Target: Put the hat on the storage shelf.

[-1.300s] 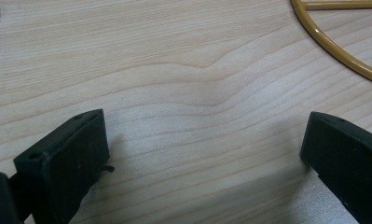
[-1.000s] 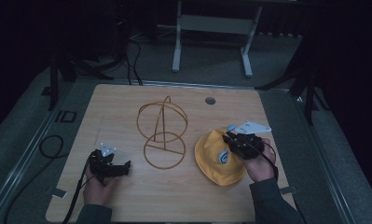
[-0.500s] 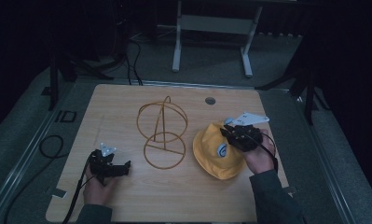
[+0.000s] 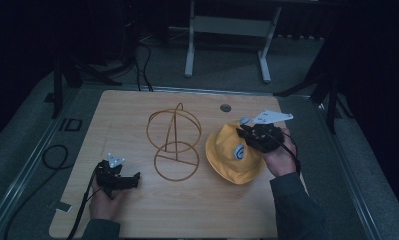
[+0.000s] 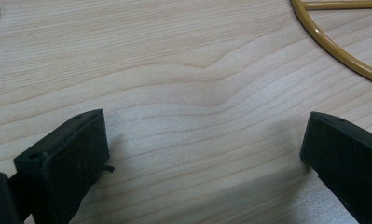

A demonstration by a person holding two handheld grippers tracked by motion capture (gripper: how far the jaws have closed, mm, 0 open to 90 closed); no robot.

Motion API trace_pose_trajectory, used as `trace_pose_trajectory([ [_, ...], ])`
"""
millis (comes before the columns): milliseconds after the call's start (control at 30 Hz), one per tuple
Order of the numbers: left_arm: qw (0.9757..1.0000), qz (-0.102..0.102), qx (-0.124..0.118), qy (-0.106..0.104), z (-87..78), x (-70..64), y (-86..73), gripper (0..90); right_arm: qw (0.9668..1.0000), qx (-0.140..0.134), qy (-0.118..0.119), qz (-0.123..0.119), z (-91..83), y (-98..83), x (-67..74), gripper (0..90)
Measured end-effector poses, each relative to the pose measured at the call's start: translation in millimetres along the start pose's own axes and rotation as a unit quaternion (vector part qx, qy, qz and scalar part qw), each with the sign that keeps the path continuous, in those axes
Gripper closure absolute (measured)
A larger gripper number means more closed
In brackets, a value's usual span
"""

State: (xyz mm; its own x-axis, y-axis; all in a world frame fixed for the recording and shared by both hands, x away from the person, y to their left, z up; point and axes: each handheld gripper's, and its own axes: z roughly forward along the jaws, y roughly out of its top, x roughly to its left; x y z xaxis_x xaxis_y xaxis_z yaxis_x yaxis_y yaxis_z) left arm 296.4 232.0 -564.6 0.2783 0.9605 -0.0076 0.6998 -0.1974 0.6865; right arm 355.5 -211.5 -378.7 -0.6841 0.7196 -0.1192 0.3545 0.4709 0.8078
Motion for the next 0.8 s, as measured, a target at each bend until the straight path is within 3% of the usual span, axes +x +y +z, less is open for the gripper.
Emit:
trace_pose_trajectory([
  [267, 1.0, 0.0, 0.0, 0.0, 0.0, 0.0, 0.0, 0.8, 0.9999, -0.002, 0.01, -0.009, -1.3, 10.6, -4.0, 77.2],
  [800, 1.0, -0.001, -0.001, 0.0, 0.1, -0.1, 0.0, 0.8, 0.9979, -0.007, 0.054, -0.034, -4.8, 34.3, -16.2, 77.5],
])
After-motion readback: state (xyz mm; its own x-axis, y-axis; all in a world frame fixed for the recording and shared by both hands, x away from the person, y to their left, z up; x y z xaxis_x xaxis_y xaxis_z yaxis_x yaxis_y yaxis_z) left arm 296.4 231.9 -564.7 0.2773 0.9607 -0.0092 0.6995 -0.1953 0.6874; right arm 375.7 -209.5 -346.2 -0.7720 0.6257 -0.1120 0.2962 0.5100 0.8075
